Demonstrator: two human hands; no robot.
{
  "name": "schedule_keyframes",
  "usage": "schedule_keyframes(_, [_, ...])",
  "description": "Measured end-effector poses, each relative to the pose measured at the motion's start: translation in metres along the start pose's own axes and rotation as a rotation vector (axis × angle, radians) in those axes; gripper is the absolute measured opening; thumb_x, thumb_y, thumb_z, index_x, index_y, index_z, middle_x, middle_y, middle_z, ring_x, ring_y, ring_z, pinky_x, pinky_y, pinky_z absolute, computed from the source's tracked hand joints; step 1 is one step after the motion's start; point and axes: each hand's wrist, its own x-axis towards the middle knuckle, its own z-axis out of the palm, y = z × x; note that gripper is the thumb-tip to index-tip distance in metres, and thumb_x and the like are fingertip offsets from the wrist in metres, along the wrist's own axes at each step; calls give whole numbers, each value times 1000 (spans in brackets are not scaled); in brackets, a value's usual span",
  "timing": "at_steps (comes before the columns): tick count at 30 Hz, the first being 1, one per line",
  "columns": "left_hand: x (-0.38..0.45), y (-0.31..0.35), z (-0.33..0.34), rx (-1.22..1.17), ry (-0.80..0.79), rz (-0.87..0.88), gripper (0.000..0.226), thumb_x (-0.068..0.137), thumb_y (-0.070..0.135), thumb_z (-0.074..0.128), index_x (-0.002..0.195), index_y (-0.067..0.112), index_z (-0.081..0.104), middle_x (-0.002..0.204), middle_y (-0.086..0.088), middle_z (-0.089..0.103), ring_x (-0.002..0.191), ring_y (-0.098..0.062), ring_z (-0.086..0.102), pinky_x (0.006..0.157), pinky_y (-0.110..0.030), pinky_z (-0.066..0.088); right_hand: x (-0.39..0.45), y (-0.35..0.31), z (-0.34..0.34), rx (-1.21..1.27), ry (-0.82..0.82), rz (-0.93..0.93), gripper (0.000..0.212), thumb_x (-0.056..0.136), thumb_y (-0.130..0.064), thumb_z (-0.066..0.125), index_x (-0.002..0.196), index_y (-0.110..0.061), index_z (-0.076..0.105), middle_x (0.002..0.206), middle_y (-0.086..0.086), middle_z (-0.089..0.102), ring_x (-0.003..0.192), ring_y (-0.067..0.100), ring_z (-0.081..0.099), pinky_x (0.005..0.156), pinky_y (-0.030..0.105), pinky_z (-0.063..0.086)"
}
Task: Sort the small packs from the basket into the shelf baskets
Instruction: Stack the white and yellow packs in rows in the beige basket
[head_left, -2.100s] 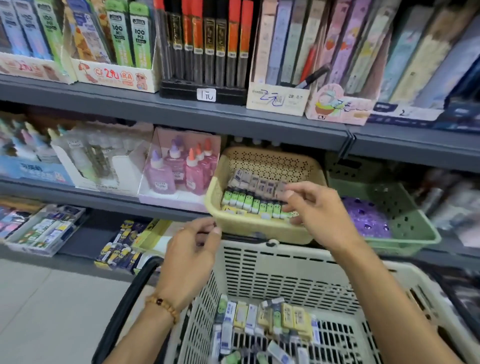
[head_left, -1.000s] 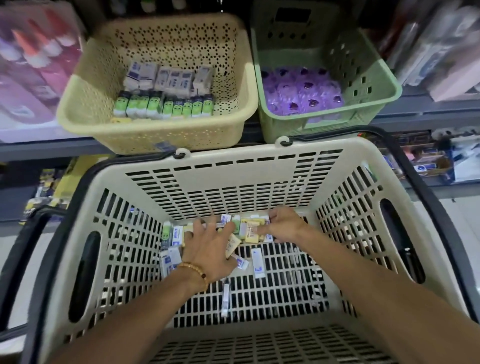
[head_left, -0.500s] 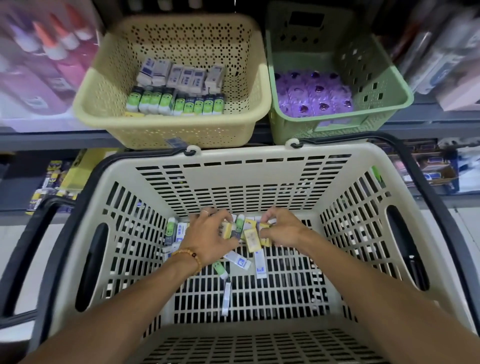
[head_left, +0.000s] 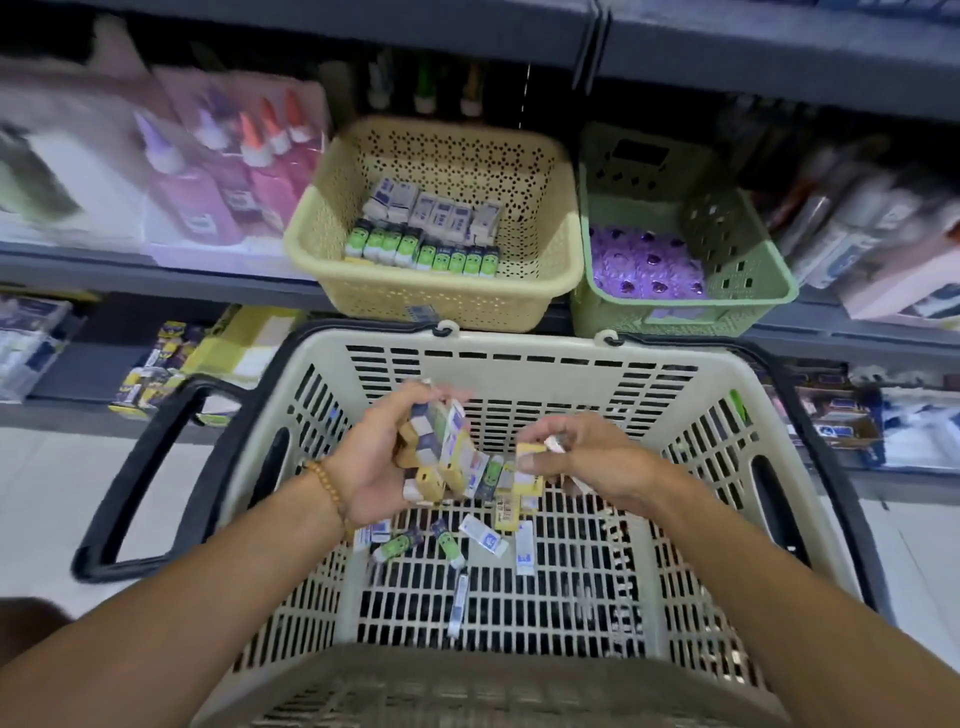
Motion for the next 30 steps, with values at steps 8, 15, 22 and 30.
schedule_keyframes(8, [-61,50,-2,-68,-112,214,35,85,38,57,108,14,68,87,-10,61,77,-31,59,66,-41,53,-37,-100,3,123,105,-256,12,85,-9,73,96,-11,68,61,-3,63,50,6,50,39,17,35])
schedule_keyframes(15, [-81,109,-14,-84,-131,375,40,77,39,66,108,14,68,88,-10,56,79,-30,56,64,-38,49,-19,-172,7,25,231,-459,5,90,-9,66,95,-11,68,66,2,59,49,6,48,40,18,30])
schedule_keyframes(22, [-59,161,-19,-66,-152,516,44,76,40,68,112,14,66,92,-13,54,72,-30,58,57,-35,51,43,-200,-7,-187,362,-318,8,93,-9,63,88,-11,68,61,-5,50,45,8,35,42,20,28])
schedule_keyframes(30, [-35,181,-22,-80,-120,560,48,73,42,67,112,15,69,87,-11,60,79,-31,59,64,-40,51,83,-195,-15,-342,333,-151,4,94,-20,63,93,-23,65,69,-15,47,56,-2,39,45,11,28])
